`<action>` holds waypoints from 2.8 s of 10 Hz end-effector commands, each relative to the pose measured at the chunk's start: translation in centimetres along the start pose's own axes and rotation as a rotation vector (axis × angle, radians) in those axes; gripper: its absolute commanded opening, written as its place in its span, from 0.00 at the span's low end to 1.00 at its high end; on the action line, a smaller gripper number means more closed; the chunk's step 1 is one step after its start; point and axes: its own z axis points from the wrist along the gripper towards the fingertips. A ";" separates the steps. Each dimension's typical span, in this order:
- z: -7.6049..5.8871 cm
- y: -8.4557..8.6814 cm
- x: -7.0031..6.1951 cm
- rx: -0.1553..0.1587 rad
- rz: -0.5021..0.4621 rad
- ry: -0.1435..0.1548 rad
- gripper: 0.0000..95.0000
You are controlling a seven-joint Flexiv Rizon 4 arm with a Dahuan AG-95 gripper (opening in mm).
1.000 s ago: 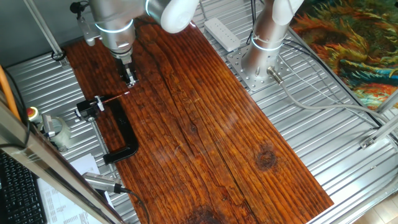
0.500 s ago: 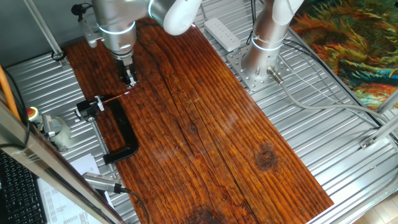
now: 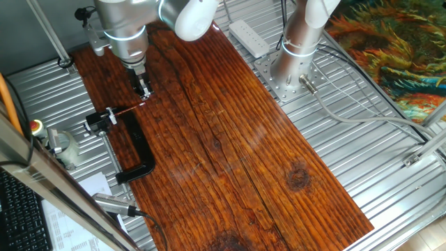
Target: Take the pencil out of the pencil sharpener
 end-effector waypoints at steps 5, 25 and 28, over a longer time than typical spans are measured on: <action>0.0 0.0 0.0 -0.002 0.056 0.046 0.00; 5.3 -3.7 -5.3 -0.017 0.046 0.024 0.20; 5.6 -2.9 -5.5 -0.016 0.049 0.019 0.20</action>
